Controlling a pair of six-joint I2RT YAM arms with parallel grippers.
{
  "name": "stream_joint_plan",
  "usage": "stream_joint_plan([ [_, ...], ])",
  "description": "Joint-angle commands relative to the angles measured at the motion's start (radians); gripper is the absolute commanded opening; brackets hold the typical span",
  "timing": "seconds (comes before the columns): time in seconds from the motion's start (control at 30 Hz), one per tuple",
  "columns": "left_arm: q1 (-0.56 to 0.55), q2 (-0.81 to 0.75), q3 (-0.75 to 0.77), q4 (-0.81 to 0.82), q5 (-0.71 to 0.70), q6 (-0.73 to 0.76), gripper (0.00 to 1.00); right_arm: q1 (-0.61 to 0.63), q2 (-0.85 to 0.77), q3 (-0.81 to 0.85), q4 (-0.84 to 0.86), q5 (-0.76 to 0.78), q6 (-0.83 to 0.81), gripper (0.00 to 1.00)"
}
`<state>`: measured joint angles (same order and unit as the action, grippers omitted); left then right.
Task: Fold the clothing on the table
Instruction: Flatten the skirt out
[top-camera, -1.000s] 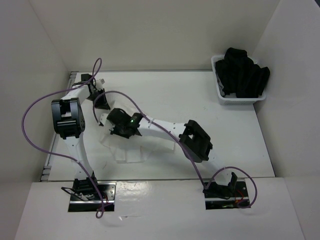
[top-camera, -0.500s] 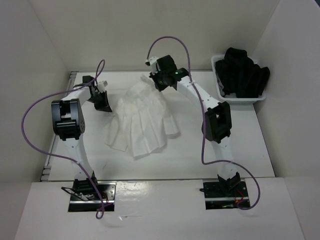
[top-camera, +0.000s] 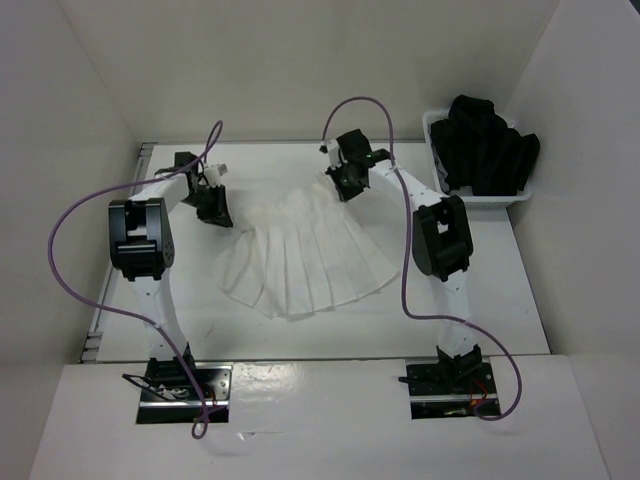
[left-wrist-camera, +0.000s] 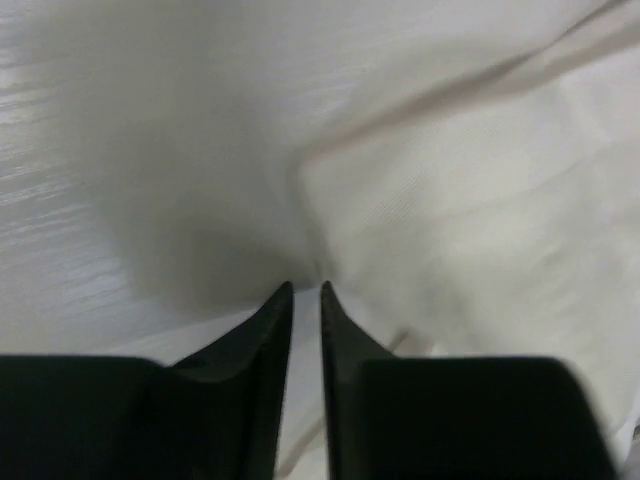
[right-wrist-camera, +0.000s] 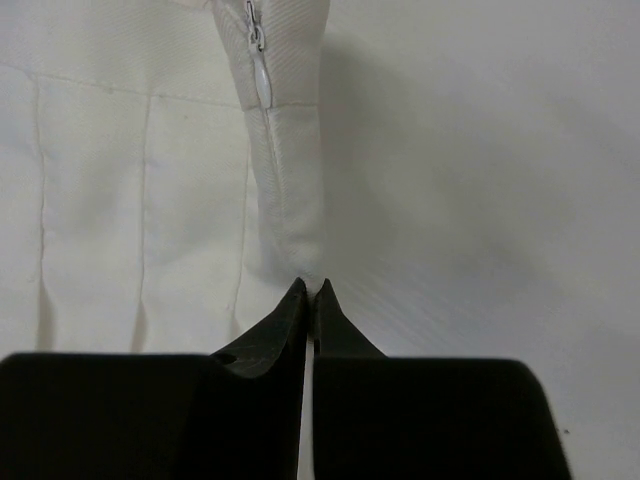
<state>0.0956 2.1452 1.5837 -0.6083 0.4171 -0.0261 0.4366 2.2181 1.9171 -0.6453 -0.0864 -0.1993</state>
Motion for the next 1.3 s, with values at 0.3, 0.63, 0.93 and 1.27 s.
stream_joint_plan([
  [0.3, 0.015, -0.16, 0.081, 0.05, 0.063, 0.037, 0.76, -0.157, -0.087, -0.093, 0.093, 0.145, 0.017, 0.06],
  [0.63, -0.101, -0.122, -0.025, 0.074, 0.124, 0.026, 0.86, -0.157, -0.129, -0.139, 0.102, 0.297, 0.058, 0.56],
  [0.93, -0.238, -0.078, -0.05, 0.099, 0.014, 0.035, 0.86, -0.157, -0.147, -0.09, 0.079, 0.208, 0.058, 0.61],
  [1.27, -0.292, -0.021, -0.062, -0.043, -0.067, 0.035, 0.34, -0.148, -0.193, -0.119, 0.079, 0.16, 0.058, 0.61],
])
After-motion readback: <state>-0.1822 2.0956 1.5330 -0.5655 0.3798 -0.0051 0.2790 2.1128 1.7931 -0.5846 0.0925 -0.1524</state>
